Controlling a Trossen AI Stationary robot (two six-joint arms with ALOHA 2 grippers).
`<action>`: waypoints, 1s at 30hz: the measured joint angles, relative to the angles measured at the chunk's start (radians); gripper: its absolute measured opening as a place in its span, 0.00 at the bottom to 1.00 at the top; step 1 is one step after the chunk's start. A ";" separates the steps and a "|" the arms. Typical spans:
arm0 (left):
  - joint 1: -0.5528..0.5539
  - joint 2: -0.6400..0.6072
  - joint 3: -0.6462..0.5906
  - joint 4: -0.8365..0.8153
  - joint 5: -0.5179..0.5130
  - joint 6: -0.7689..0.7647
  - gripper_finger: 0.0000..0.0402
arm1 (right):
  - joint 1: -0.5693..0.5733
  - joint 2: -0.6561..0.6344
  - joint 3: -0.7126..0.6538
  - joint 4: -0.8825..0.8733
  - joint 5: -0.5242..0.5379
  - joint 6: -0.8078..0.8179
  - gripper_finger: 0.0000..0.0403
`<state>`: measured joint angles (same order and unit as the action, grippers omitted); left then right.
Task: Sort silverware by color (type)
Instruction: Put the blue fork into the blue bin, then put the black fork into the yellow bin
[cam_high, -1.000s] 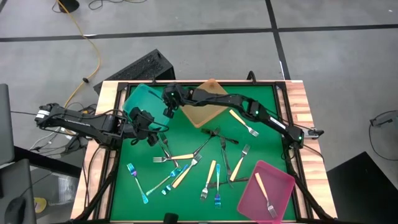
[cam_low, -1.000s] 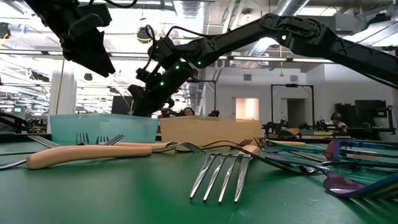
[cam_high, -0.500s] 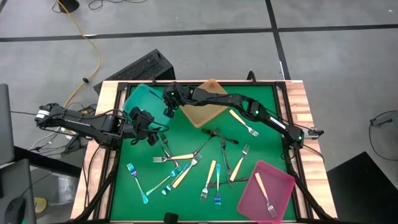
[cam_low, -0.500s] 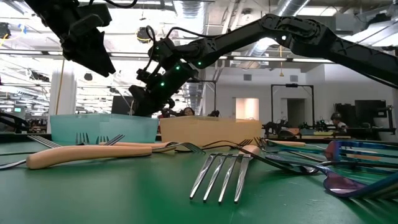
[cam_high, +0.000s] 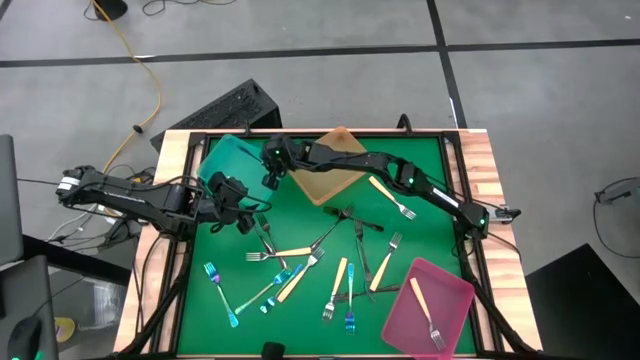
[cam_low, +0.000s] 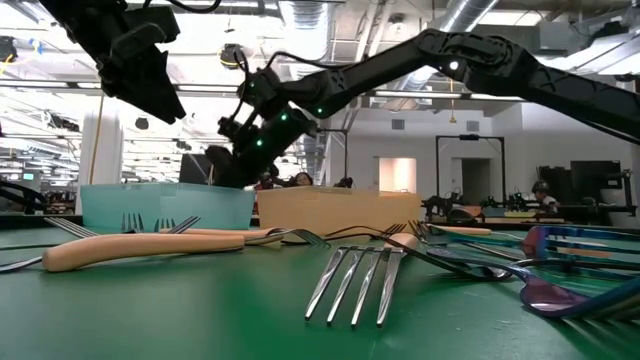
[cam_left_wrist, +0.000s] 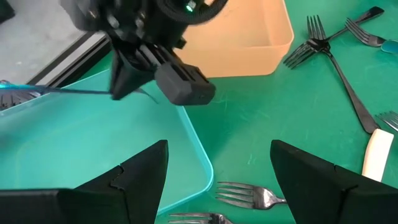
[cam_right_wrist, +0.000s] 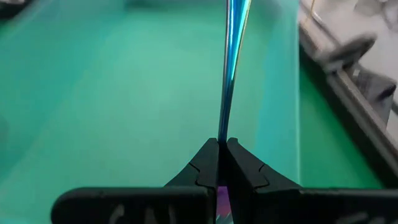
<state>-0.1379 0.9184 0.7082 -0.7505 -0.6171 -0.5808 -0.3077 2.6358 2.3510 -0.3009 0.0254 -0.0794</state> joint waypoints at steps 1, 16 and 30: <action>0.000 0.000 0.000 0.000 0.000 0.000 0.67 | 0.000 0.000 0.001 0.005 0.000 0.001 0.10; 0.000 0.000 0.000 0.000 0.000 0.000 0.67 | 0.000 0.004 0.000 0.000 0.000 0.001 0.13; 0.000 0.000 0.000 0.000 0.000 0.000 0.67 | 0.000 0.004 0.000 -0.001 0.000 0.001 0.15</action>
<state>-0.1379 0.9184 0.7078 -0.7509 -0.6170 -0.5804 -0.3080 2.6400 2.3508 -0.3023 0.0253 -0.0781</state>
